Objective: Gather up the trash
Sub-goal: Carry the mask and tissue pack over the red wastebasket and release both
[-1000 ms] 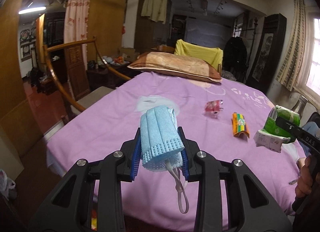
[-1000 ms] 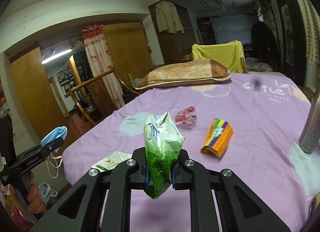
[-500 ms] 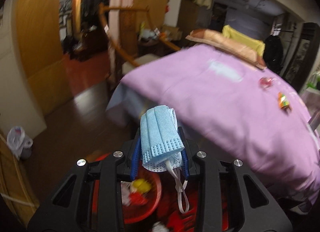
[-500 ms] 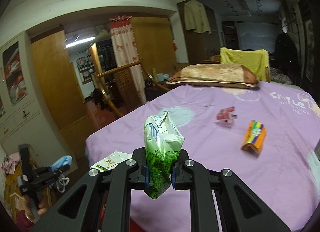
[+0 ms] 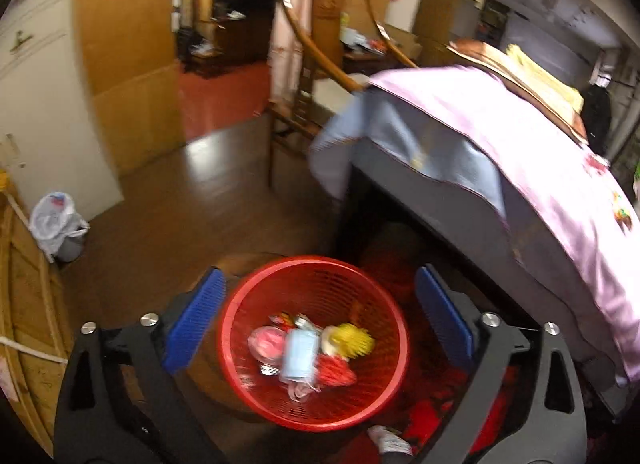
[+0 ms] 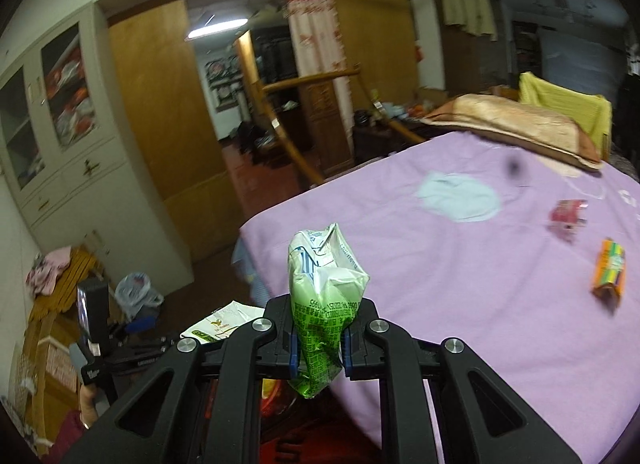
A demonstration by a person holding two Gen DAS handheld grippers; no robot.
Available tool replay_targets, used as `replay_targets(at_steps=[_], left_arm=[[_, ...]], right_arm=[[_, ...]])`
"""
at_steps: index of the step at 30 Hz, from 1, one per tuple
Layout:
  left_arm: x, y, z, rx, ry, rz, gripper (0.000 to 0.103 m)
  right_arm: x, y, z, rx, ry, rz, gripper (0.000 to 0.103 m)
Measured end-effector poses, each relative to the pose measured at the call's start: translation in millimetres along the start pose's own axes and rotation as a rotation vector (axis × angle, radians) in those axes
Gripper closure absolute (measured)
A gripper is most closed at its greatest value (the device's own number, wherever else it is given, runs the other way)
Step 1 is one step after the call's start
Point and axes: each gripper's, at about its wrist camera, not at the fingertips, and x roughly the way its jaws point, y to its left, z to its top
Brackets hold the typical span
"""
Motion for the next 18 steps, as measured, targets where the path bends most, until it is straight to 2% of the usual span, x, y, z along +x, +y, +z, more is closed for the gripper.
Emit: replay_targets(at_steps=[7, 18], left_arm=[[-1.2, 48.5, 1.9, -0.097, -0.024, 0.096, 0.007], [9.9, 93.6, -7.7, -0.174, -0.013, 0.152, 0.007]], right_arm=[[52.9, 54.2, -8.3, -0.078, 0.13, 0.091, 0.088], [139.1, 126.5, -24.8, -0.145, 0.32, 0.21, 0.088]])
